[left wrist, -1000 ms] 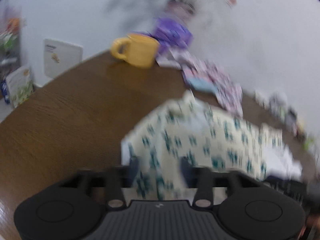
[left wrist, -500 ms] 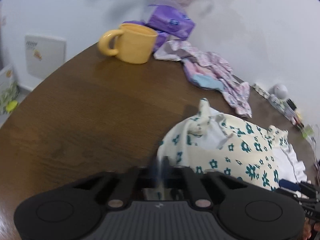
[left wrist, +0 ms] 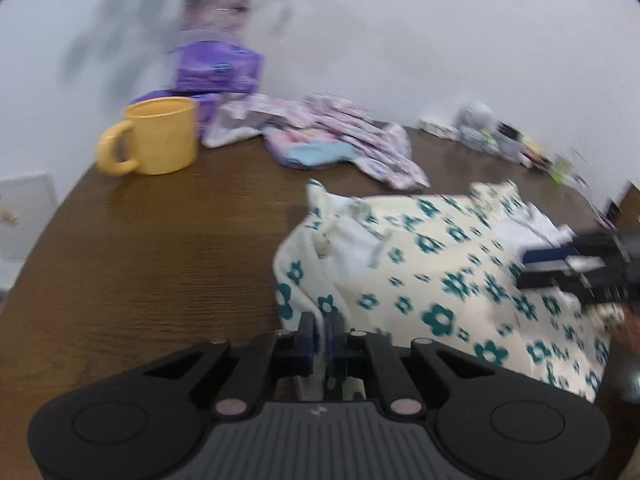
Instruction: Fold clothes
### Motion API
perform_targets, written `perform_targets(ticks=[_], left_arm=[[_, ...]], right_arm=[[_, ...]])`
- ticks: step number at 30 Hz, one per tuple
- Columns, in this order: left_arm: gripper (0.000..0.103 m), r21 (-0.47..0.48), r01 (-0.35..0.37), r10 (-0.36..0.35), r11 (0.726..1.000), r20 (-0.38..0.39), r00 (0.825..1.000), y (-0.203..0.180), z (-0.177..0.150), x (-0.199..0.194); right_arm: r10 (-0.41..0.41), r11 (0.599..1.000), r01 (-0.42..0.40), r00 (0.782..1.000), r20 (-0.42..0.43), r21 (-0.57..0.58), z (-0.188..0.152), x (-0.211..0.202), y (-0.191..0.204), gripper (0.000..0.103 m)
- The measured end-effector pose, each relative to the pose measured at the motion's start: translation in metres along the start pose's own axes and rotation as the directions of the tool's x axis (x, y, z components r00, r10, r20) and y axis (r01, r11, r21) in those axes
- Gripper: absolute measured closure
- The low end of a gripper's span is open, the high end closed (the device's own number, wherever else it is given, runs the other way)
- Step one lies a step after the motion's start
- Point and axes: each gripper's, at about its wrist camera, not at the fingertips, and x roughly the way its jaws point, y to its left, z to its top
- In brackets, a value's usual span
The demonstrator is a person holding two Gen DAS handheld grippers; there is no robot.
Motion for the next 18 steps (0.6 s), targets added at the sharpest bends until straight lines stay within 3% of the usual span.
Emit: perform_targets(ticks=[5,10,14,17,18], left_arm=[[0.098,0.114,0.087,-0.087,0.99,-0.012,0.996,-0.015,-0.003,0.006],[0.098,0.12,0.116,-0.113,0.986,-0.033,0.993,-0.011,-0.002,0.012],[0.098,0.087,0.134,-0.132,0.987,-0.032,0.991,-0.003,0.0,0.011],[0.084,0.026,0.156,-0.156,0.987,-0.019,0.988,0.01,0.003,0.005],[0.079,-0.009,0.172,-0.172,0.985,-0.009,0.985,0.017,0.005,0.001]], right_arm=[[0.126,0.991,-0.126,0.992,0.0,0.046,0.036,0.021,0.023,0.057],[0.224,0.971,-0.22,0.974,-0.028,0.09,0.065,0.064,0.046,0.059],[0.258,0.958,-0.246,0.964,-0.07,0.148,0.072,0.099,0.054,0.077],[0.294,0.938,-0.273,0.953,-0.072,0.214,0.066,0.112,0.047,0.094],[0.309,0.93,-0.287,0.949,-0.064,0.231,0.064,0.112,0.045,0.094]])
